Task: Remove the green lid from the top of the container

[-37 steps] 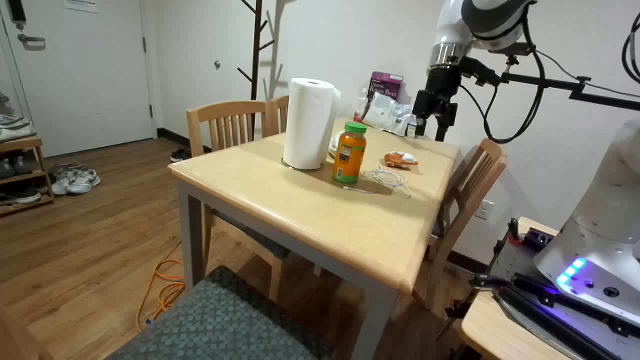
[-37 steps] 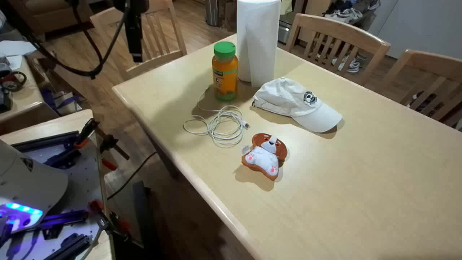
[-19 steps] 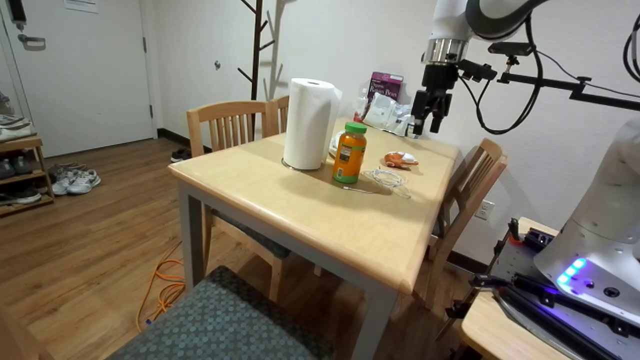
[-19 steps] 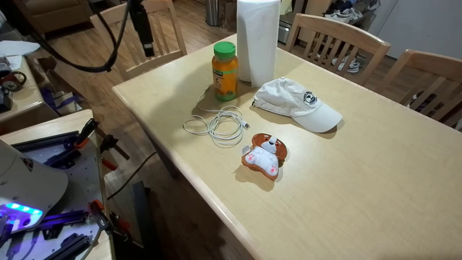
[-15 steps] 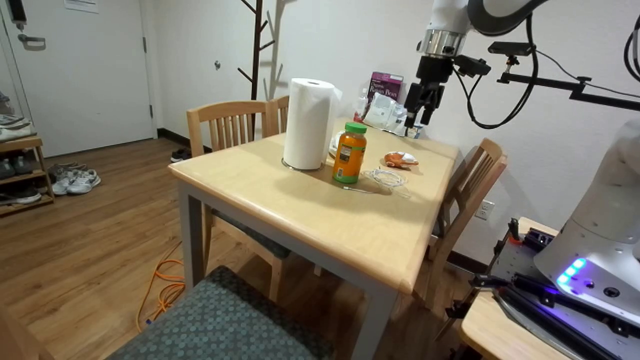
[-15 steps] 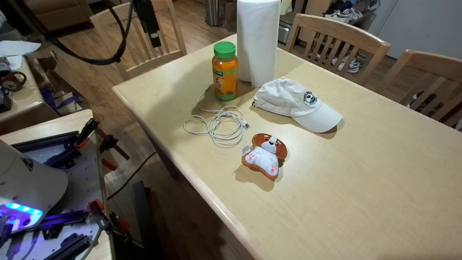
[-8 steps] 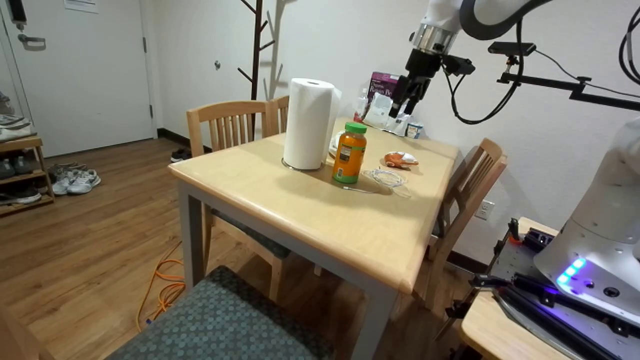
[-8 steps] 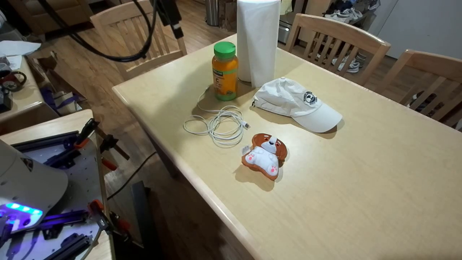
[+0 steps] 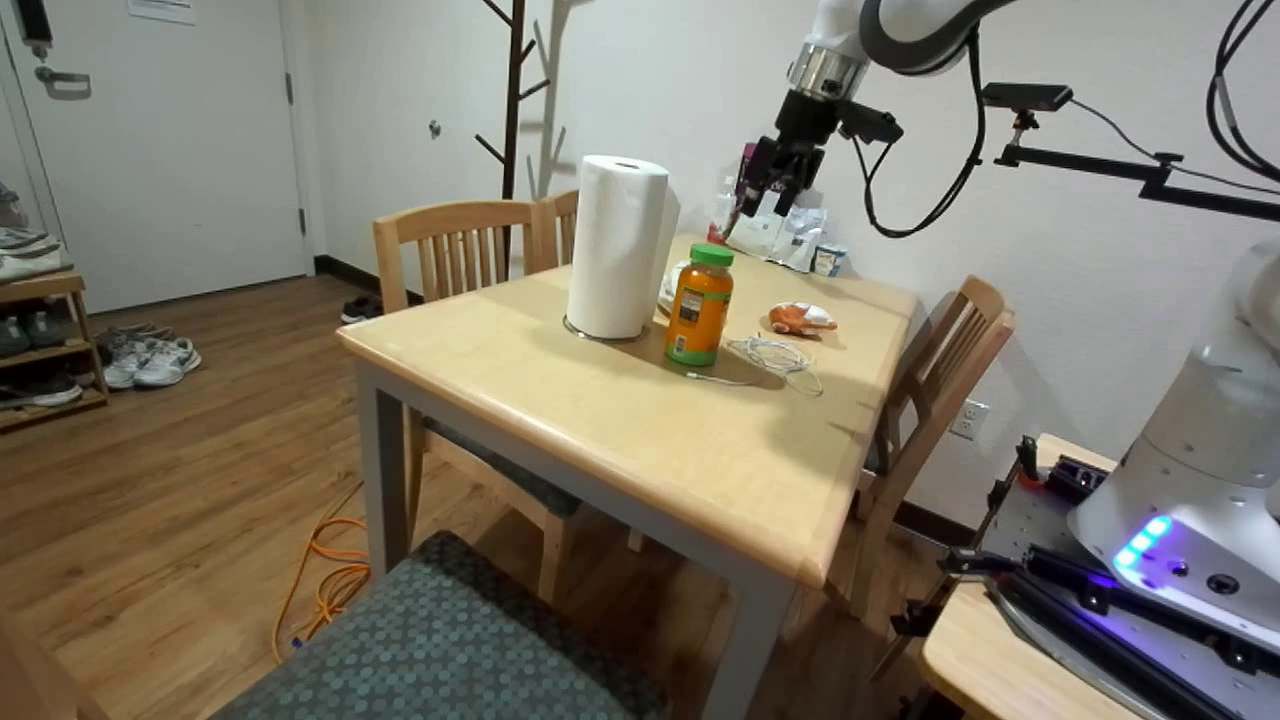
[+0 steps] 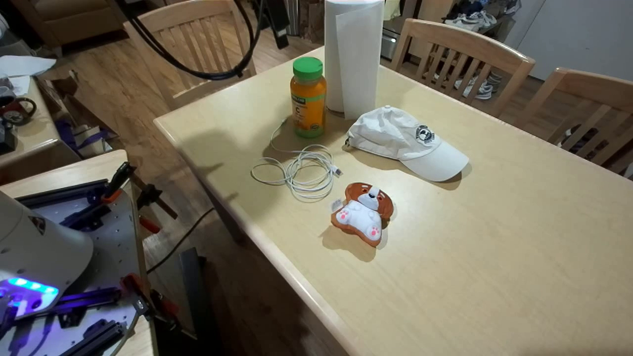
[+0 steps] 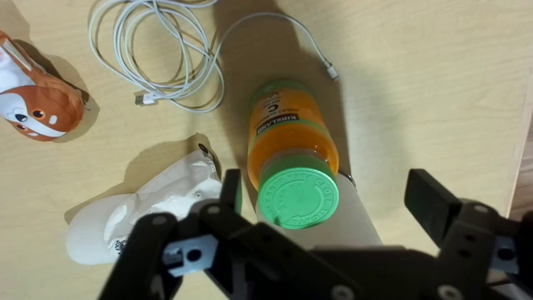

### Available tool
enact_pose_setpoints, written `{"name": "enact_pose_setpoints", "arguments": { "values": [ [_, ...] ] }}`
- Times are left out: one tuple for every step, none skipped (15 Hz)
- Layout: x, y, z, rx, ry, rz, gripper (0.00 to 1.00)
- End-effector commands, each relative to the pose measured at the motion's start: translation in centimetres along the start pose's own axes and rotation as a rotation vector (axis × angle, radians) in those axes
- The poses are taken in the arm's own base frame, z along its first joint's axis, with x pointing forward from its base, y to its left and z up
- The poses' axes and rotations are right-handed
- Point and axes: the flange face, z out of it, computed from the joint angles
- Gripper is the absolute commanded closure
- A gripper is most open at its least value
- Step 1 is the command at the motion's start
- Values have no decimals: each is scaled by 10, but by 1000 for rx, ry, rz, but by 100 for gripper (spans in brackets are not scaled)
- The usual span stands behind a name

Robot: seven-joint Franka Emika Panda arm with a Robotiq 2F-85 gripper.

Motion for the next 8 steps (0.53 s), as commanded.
{"name": "enact_pose_setpoints", "arguments": {
  "values": [
    [8, -3, 2, 11, -38, -7, 0],
    [10, -4, 3, 18, -48, -16, 0],
    [16, -4, 9, 11, -68, -14, 0],
    [19, -4, 12, 3, -84, -6, 0],
    [25, -4, 17, 2, -98, -8, 0],
    [30, -5, 22, -6, -113, -14, 0],
    [35, -6, 26, -7, -122, -13, 0],
    [39, -7, 30, -3, -131, -9, 0]
  ]
}}
